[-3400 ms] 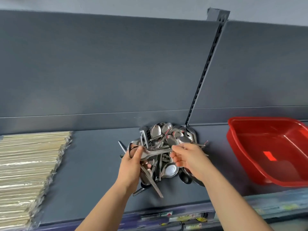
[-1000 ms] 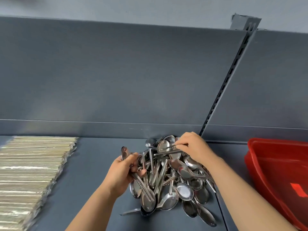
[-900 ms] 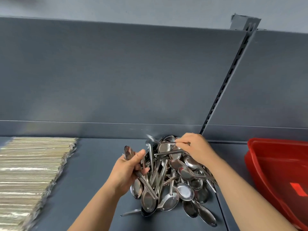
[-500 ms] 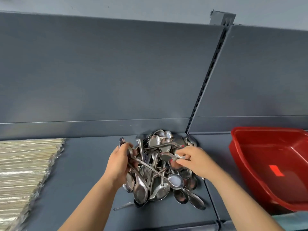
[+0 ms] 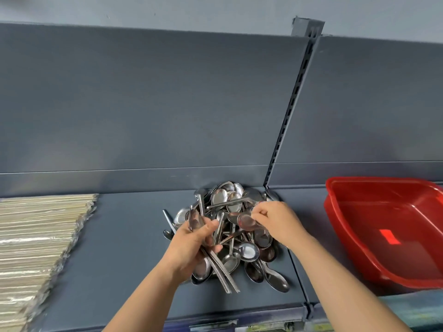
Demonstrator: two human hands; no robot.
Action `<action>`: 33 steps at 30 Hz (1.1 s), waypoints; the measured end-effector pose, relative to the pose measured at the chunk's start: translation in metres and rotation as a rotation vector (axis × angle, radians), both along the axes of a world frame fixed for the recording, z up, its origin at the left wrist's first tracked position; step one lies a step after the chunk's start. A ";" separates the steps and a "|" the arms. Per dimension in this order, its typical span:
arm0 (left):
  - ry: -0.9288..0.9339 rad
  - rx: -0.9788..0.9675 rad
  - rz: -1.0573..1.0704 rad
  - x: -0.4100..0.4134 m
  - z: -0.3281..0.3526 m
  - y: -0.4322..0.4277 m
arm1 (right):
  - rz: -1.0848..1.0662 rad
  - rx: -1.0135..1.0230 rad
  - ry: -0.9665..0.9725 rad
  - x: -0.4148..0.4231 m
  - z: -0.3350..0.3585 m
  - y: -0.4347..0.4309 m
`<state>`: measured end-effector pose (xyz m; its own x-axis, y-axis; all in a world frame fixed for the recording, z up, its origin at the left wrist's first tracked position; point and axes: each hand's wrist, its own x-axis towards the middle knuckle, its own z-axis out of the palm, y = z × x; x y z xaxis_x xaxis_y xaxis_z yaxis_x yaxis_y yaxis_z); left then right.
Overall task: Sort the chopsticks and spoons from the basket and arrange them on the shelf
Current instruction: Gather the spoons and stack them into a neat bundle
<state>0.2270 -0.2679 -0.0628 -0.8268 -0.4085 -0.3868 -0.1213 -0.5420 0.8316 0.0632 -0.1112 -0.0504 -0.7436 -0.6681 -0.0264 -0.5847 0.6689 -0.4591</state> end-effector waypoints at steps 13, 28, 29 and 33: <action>-0.027 -0.007 0.071 -0.027 0.010 0.002 | -0.081 -0.326 -0.267 -0.004 0.007 -0.017; -0.018 0.002 0.013 -0.025 0.007 -0.042 | -0.016 -0.213 -0.047 -0.060 -0.008 -0.036; -0.022 0.001 0.027 -0.027 0.007 -0.041 | -0.065 -0.294 -0.106 -0.060 -0.003 -0.035; -0.002 0.081 0.008 -0.038 0.004 -0.030 | -0.137 -0.588 -0.573 -0.047 0.015 -0.029</action>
